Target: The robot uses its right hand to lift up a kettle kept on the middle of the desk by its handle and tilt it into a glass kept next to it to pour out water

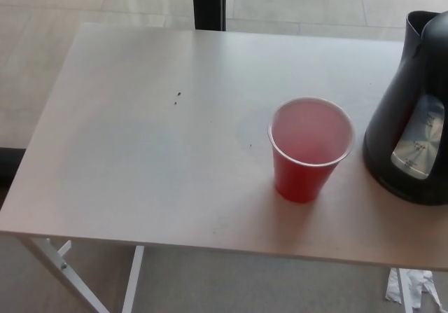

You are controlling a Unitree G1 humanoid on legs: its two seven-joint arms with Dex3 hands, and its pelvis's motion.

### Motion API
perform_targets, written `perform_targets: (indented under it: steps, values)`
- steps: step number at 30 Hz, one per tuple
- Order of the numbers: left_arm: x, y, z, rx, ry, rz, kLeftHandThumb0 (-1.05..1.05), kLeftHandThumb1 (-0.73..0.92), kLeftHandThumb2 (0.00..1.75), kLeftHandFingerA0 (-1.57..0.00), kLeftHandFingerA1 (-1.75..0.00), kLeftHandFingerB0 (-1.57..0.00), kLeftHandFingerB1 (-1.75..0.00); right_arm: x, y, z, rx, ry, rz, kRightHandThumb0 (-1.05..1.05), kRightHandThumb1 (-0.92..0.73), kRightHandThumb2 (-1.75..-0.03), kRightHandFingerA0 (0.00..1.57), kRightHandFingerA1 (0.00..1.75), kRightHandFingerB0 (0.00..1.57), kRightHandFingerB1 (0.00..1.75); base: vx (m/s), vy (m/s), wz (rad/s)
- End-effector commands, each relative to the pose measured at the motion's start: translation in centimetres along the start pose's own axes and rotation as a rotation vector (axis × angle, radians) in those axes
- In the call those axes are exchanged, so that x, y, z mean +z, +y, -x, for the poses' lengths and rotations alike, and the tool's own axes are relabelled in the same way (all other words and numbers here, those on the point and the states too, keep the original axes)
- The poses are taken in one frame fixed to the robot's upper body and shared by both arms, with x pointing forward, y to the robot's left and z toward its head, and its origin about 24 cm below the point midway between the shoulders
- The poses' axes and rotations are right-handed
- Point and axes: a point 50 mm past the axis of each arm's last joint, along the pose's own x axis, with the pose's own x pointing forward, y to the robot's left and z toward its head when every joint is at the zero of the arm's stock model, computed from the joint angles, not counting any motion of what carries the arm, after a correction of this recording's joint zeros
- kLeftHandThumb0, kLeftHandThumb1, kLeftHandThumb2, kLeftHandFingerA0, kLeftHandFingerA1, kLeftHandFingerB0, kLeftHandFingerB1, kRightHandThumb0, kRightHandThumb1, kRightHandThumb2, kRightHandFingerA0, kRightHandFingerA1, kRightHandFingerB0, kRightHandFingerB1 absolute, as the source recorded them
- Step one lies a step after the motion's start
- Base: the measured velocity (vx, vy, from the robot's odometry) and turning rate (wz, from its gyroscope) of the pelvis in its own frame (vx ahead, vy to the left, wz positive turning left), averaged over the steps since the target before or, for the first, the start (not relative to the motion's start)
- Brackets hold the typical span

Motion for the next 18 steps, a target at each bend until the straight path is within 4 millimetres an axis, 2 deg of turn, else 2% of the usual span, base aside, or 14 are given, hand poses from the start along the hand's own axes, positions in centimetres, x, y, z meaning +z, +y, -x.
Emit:
perform_targets:
  steps: [1, 18]
  values:
    - [0.2, 0.6, 0.3, 0.023, -0.014, -0.002, -0.87, 0.92, 0.77, -0.42, -0.59, -0.26, -0.55, 0.2, -2.2, 1.9, 0.054, -0.034, 0.005, -1.04, -0.62, -0.91, 0.00, 0.21, 0.00, 0.00, 0.00, 0.000, 0.00]
    - [0.3, 0.8, 0.2, 0.035, -0.013, 0.028, -0.87, 0.92, 0.77, -0.42, -0.59, -0.26, -0.55, 1.1, -1.4, 1.4, 0.074, -0.043, 0.025, -1.04, -0.62, -0.91, 0.00, 0.21, 0.00, 0.00, 0.00, 0.000, 0.00]
